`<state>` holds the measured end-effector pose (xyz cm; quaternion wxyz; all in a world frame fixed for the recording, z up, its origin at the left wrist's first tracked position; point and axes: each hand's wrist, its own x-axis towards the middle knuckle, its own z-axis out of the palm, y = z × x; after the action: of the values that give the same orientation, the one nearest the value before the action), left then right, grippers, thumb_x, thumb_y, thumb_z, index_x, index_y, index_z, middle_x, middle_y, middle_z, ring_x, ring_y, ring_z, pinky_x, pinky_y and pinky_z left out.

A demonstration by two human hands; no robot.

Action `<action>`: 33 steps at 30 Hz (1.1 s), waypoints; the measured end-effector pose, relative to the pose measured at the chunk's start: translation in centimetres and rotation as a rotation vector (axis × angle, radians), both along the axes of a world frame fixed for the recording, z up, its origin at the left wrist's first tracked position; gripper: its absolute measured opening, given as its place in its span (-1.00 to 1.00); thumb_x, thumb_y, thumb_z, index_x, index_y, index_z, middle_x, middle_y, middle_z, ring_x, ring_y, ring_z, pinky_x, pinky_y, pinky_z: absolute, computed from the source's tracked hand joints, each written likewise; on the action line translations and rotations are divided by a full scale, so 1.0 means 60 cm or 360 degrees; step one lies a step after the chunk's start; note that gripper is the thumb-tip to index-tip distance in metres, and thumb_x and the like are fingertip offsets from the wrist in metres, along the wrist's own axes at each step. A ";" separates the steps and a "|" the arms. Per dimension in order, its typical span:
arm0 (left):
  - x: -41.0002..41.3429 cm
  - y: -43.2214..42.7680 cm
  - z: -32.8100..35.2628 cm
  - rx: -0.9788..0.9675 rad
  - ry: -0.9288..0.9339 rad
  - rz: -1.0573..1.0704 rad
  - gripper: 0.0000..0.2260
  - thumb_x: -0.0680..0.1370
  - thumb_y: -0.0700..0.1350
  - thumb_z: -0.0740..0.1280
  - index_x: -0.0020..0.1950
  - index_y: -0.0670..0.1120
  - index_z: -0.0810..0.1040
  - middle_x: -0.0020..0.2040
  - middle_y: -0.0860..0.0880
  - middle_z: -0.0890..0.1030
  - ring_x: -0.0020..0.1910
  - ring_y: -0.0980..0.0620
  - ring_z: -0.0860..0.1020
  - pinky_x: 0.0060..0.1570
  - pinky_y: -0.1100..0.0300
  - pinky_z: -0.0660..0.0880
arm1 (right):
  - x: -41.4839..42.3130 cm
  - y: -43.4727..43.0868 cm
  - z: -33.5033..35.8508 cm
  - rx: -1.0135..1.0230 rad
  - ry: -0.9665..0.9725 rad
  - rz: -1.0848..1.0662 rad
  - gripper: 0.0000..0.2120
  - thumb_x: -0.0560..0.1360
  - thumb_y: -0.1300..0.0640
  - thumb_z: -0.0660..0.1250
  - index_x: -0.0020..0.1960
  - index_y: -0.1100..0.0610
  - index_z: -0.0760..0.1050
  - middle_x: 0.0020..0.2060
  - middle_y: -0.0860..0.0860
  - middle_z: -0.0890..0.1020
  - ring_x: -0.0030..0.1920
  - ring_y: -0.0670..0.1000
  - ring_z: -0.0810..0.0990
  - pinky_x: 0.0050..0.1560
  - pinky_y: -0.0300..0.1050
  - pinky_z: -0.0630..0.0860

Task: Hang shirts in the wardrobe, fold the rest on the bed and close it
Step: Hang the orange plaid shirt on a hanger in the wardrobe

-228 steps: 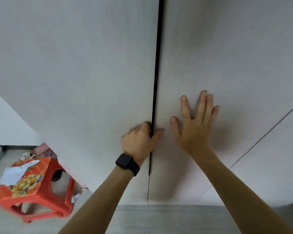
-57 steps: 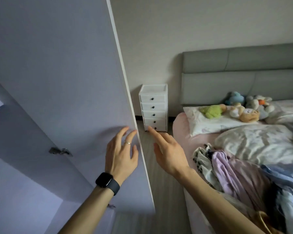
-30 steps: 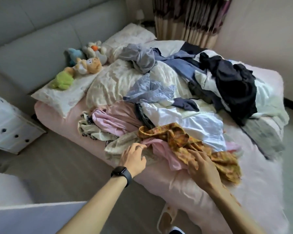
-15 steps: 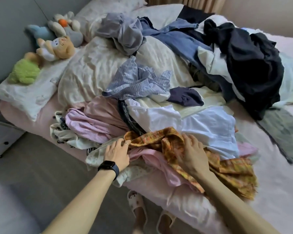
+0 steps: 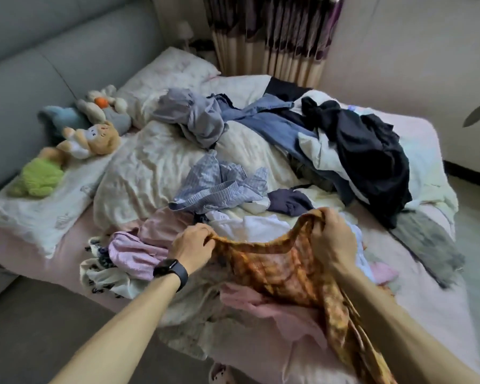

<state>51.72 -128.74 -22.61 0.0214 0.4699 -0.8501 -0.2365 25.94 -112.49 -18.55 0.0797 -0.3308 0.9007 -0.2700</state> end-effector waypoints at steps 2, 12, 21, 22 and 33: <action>-0.027 -0.013 0.087 -0.0061 0.0150 -0.0003 -0.83 0.57 -0.09 0.30 0.10 -0.03 0.65 0.14 0.00 0.63 0.19 -0.07 0.55 0.11 0.09 0.45 | -0.009 -0.025 0.093 -0.0194 0.0021 -0.0026 -0.84 0.56 0.11 0.23 0.09 0.07 0.52 0.04 0.07 0.60 0.04 0.21 0.55 -0.05 0.01 0.37; -0.097 -0.049 0.455 -0.0263 0.1030 0.0344 -0.94 0.53 -0.12 0.34 -0.10 -0.01 0.60 -0.16 0.00 0.68 -0.09 -0.01 0.64 -0.11 0.16 0.50 | -0.047 -0.086 0.396 -0.0880 0.0388 0.0072 -0.79 0.54 0.09 0.26 0.16 0.02 0.50 0.06 0.04 0.60 0.00 0.19 0.57 -0.08 0.00 0.42; -0.018 0.021 0.653 -0.0693 0.1251 0.0755 -0.93 0.49 0.00 0.46 -0.18 0.08 0.63 -0.27 0.12 0.66 -0.18 0.04 0.65 -0.15 0.18 0.53 | -0.028 -0.114 0.531 -0.1021 0.0274 0.0588 -0.78 0.51 -0.14 0.32 0.13 -0.19 0.61 -0.08 -0.11 0.51 -0.03 0.09 0.58 -0.10 -0.10 0.40; -0.008 0.032 0.668 -0.0693 0.1303 0.0801 -0.92 0.46 0.04 0.48 -0.20 0.08 0.64 -0.26 0.12 0.67 -0.17 0.05 0.66 -0.12 0.16 0.55 | -0.018 -0.118 0.540 -0.1069 0.0203 0.0706 -0.80 0.51 -0.12 0.34 0.11 -0.19 0.62 -0.09 -0.11 0.60 -0.03 0.06 0.61 -0.09 -0.11 0.44; 0.163 0.238 0.758 -0.0706 0.1119 0.1391 -0.90 0.36 -0.02 0.55 -0.24 -0.01 0.69 -0.37 0.06 0.68 -0.36 0.11 0.65 -0.27 0.13 0.66 | 0.253 -0.079 0.620 -0.0864 -0.1544 0.1789 -0.79 0.35 0.17 0.45 -0.02 0.02 0.69 -0.12 0.10 0.70 -0.16 0.05 0.71 -0.09 -0.07 0.66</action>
<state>61.52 -114.46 22.87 0.4940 0.6537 -0.5493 -0.1640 41.13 -117.23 18.67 0.5047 -0.5896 0.3659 -0.5136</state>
